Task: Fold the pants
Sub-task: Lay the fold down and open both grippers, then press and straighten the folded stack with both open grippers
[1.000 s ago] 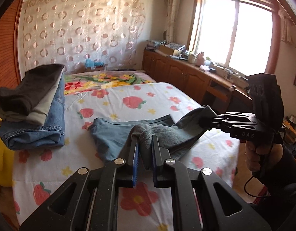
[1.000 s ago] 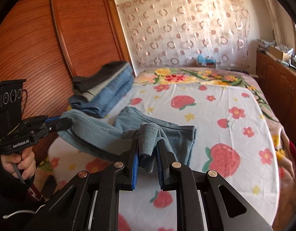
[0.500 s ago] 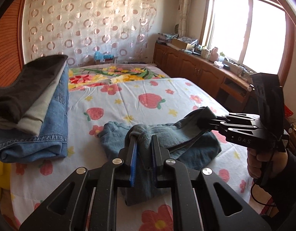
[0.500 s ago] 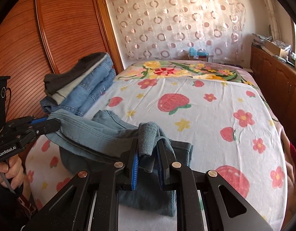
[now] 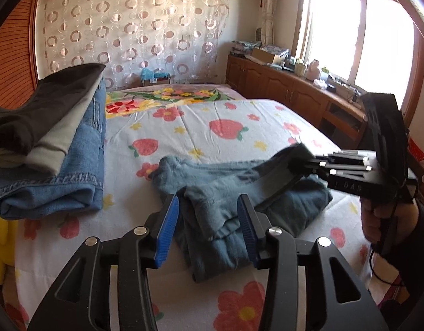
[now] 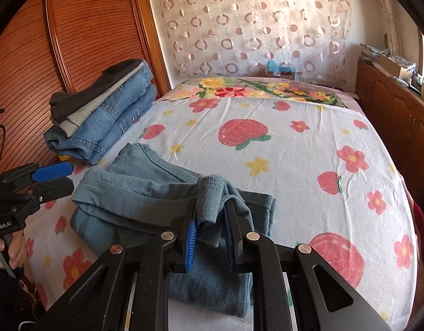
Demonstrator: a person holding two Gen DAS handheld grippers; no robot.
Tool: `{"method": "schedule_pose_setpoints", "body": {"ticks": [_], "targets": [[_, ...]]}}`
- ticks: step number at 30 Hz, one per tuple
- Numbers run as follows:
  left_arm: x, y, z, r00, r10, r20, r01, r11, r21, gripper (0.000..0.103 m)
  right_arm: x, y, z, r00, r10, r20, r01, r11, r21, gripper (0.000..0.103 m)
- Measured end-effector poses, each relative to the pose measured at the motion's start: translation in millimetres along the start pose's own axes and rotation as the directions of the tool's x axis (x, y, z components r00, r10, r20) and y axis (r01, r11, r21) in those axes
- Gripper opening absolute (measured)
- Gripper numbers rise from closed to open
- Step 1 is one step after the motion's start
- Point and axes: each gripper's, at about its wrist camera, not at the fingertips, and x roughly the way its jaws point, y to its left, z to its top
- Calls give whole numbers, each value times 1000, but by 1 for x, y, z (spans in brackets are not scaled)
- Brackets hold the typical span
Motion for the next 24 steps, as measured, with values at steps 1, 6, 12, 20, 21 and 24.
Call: {"method": "schedule_pose_setpoints", "body": {"ticks": [1, 6, 12, 20, 21, 24], "targets": [[3, 1, -3, 1000, -2, -13, 2, 1000, 1, 46, 2, -1, 0, 1000, -1, -2, 1, 1000, -4, 17], [21, 7, -20, 993, -10, -117, 9, 1000, -8, 46, 0, -3, -1, 1000, -20, -4, 20, 1000, -24, 32], [15, 11, -33, 993, -8, -121, 4, 999, -37, 46, -24, -11, -14, 1000, -13, 13, 13, 1000, -20, 40], [12, 12, -42, 993, -39, -114, 31, 997, -76, 39, -36, -25, -48, 998, 16, -60, -15, 1000, 17, 40], [14, 13, -42, 992, -35, -119, 26, 997, -78, 36, -36, -27, -51, 998, 14, -68, -12, 1000, 23, 40], [21, 14, -42, 990, -37, -136, 25, 995, -92, 27, -34, -33, -53, 997, 12, -78, -8, 999, 47, 40]]}}
